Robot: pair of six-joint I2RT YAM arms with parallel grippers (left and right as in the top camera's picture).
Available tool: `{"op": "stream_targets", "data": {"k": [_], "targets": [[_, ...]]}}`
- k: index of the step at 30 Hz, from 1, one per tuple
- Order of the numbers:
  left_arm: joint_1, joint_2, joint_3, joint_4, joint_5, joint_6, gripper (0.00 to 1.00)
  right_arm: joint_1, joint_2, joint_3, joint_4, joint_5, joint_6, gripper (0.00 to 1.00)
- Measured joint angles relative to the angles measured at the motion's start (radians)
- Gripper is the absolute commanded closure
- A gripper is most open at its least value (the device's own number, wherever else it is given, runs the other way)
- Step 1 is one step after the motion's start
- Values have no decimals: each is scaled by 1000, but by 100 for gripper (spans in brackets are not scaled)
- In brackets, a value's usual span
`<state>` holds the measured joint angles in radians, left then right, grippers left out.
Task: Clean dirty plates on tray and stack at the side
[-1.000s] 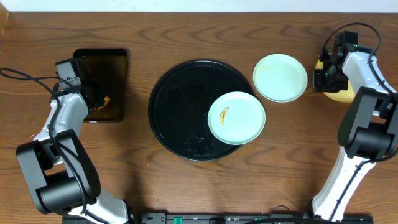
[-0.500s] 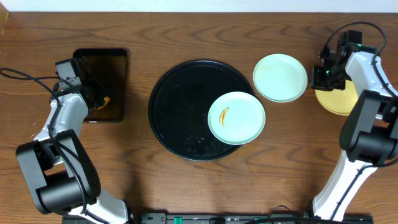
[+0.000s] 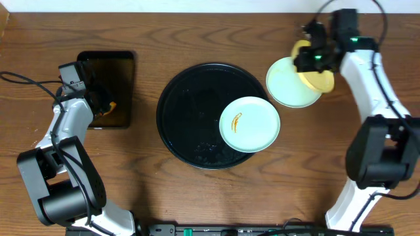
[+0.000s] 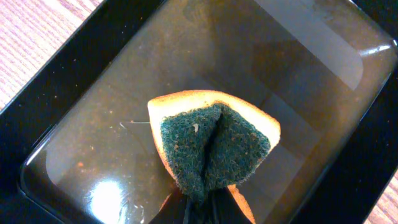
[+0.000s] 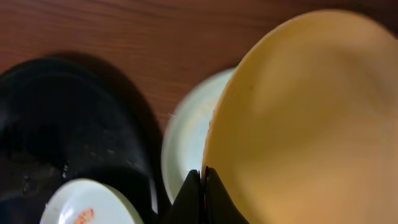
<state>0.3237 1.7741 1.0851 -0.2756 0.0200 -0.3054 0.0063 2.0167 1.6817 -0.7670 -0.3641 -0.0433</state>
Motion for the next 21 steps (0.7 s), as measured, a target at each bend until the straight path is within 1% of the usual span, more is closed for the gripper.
{"op": "stream_targets", "data": {"k": [6,10,11,12,14,15,16,19,21], "targets": [[0,0,0,-4,0,0,93,121,56,0,57,90,43,99],[0,0,0,-4,0,0,93,165,105,0,61,116,58,99],[0,0,0,-5,0,0,92,173,119,0,60,123,64,96],[0,0,0,-5,0,0,93,176,127,0,58,127,69,91],[0,0,0,-5,0,0,92,183,135,-1,47,131,82,74],[0,0,0,-5,0,0,92,185,137,-2,41,132,88,63],[0,0,0,-5,0,0,93,185,136,-2,31,133,99,56],[0,0,0,-5,0,0,92,185,136,-1,-10,135,119,57],[0,0,0,-5,0,0,93,185,136,1,-66,137,131,55]]}}
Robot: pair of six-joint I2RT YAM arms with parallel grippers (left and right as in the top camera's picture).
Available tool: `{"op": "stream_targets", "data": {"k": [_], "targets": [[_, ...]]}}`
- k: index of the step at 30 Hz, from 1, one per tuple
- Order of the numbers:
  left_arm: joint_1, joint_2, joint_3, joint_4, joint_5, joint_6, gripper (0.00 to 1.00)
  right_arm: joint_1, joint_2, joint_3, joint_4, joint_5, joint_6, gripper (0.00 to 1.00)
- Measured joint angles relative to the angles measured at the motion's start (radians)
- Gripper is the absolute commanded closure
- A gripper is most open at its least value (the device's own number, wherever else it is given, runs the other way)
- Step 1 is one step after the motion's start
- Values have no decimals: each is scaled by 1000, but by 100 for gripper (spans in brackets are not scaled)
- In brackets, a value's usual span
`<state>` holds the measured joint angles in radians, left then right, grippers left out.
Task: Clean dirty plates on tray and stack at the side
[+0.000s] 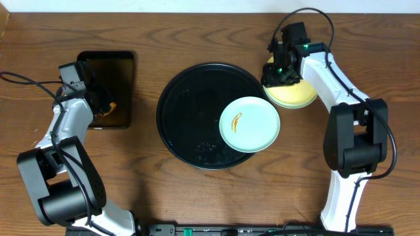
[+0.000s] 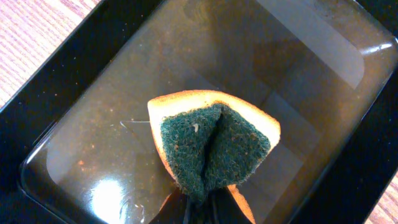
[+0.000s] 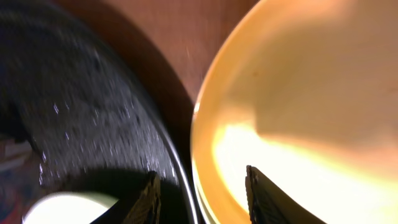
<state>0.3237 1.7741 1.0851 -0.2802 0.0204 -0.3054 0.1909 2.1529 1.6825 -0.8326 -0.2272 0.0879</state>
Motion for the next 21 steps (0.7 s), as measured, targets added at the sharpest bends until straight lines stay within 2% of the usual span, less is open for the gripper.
{"op": "stream_targets", "data": {"k": [5,7,8,9,16,17,20,21], "targets": [[0,0,0,0,0,0,92,0,-6,49,-188,0,17,44],[0,0,0,0,0,0,92,0,-19,84,-263,0,27,29],[0,0,0,0,0,0,93,0,-26,95,-286,0,27,18],[0,0,0,0,0,0,92,0,-39,113,-319,-3,29,14],[0,0,0,0,0,0,93,6,-83,140,-478,13,28,13],[0,0,0,0,0,0,93,11,-83,137,-488,24,33,14],[0,0,0,0,0,0,92,27,-83,112,-494,59,55,27],[0,0,0,0,0,0,92,33,-83,96,-490,66,68,23]]}}
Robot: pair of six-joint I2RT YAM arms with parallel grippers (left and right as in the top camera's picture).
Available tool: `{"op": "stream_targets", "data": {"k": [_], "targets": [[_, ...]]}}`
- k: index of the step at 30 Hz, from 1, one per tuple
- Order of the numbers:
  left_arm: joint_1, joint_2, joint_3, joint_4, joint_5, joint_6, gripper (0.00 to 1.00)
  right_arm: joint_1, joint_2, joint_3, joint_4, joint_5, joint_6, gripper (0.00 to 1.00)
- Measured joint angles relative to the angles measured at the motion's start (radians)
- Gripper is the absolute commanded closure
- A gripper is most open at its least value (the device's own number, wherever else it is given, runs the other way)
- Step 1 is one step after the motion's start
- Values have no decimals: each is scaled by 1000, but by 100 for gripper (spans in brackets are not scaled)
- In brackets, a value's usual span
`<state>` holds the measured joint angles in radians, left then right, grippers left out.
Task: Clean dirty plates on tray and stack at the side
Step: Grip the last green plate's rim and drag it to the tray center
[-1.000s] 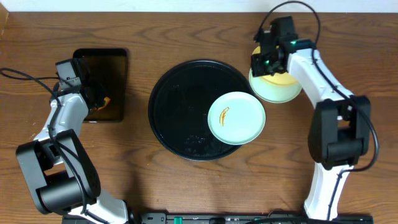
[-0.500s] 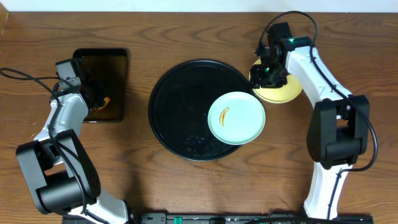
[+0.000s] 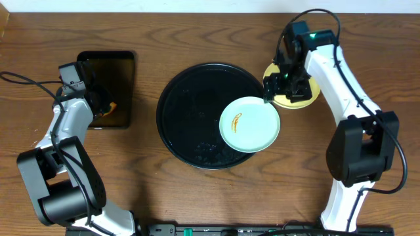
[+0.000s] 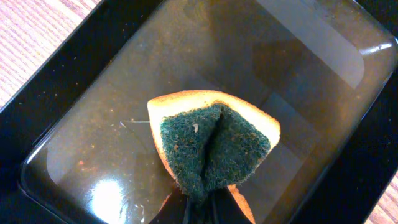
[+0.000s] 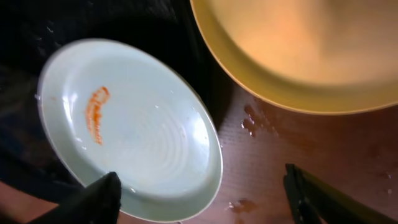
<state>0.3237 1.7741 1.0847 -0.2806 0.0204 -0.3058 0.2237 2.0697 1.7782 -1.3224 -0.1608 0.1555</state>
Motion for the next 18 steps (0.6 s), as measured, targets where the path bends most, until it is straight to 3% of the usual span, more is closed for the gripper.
{"op": "stream_targets", "data": {"k": [1,2,9,12,13,15,16,18], "targets": [[0,0,0,0,0,0,92,6,0,-21,8,5,15,4],[0,0,0,0,0,0,92,10,0,-39,16,9,27,1],[0,0,0,-1,0,0,92,21,0,-224,89,23,123,1],[0,0,0,0,0,0,92,21,1,-262,89,24,160,21],[0,0,0,-1,0,0,92,21,0,-266,87,26,166,39],[0,0,0,-1,0,0,93,21,1,-268,84,26,177,85],[0,0,0,-1,0,0,92,21,0,-268,83,26,178,98],[0,0,0,-1,0,0,92,21,0,-269,79,27,178,96]]}}
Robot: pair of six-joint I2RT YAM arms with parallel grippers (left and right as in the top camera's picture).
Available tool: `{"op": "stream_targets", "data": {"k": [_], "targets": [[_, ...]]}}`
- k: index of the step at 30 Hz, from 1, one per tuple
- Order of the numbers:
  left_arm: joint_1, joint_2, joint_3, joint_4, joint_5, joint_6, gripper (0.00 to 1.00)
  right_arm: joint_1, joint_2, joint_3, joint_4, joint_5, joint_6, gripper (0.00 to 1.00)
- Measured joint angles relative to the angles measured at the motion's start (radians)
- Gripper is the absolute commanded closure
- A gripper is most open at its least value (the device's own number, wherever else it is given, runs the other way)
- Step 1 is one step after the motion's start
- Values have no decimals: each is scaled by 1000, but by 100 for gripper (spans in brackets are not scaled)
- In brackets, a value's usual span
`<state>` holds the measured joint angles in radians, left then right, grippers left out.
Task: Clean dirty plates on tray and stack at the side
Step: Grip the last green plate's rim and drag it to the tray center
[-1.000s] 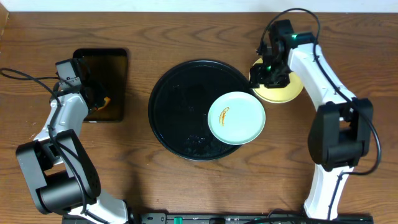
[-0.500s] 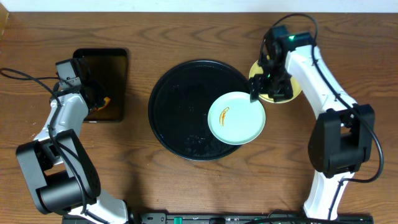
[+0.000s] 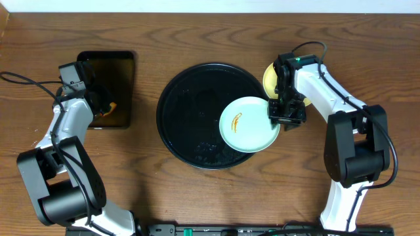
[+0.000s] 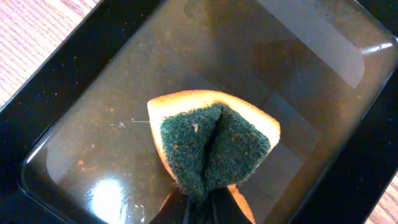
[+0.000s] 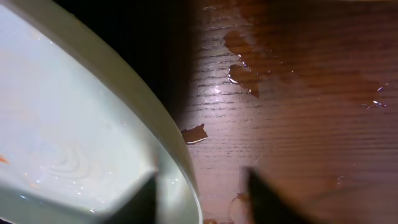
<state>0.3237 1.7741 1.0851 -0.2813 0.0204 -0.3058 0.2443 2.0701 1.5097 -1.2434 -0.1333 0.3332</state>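
A pale green plate (image 3: 249, 124) with an orange smear (image 3: 236, 120) lies on the right part of the round black tray (image 3: 190, 111). My right gripper (image 3: 281, 118) is open at the plate's right rim. In the right wrist view the rim (image 5: 168, 149) runs between its two blurred fingers (image 5: 144, 198). A yellow plate (image 3: 268, 78) sits at the side behind the right arm, mostly hidden. My left gripper (image 4: 202, 210) is shut on a folded green and orange sponge (image 4: 211, 146) over the water bin (image 3: 121, 65).
The black bin (image 4: 323, 68) holds brownish water and stands at the far left. Water drops (image 5: 242, 62) lie on the wooden table (image 3: 197, 26) beside the tray. Cables run behind both arms.
My right gripper has come down from above the tray's right edge to the pale green plate's right rim, its fingers now either side of the rim. The left arm and sponge have not moved.
My right gripper held the yellow plate over a pale green plate lying at the side. Then the yellow plate lay on that plate and the gripper was open. Then it hung over the smeared plate, and now it straddles that plate's rim. The left gripper kept holding the sponge.
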Motion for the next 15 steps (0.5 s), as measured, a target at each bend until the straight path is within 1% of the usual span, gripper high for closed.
{"op": "stream_targets", "data": {"k": [2,3,5,8,15], "targets": [[0,0,0,0,0,0,92,0,0,0,-6,-4,4,88],[0,0,0,0,0,0,93,0,0,0,-8,-3,3,87],[0,0,0,0,0,0,93,0,0,0,-15,-4,3,88],[0,0,0,0,0,0,93,0,0,0,-21,-4,2,98],[0,0,0,0,0,0,93,2,0,0,8,-44,6,99]]}}
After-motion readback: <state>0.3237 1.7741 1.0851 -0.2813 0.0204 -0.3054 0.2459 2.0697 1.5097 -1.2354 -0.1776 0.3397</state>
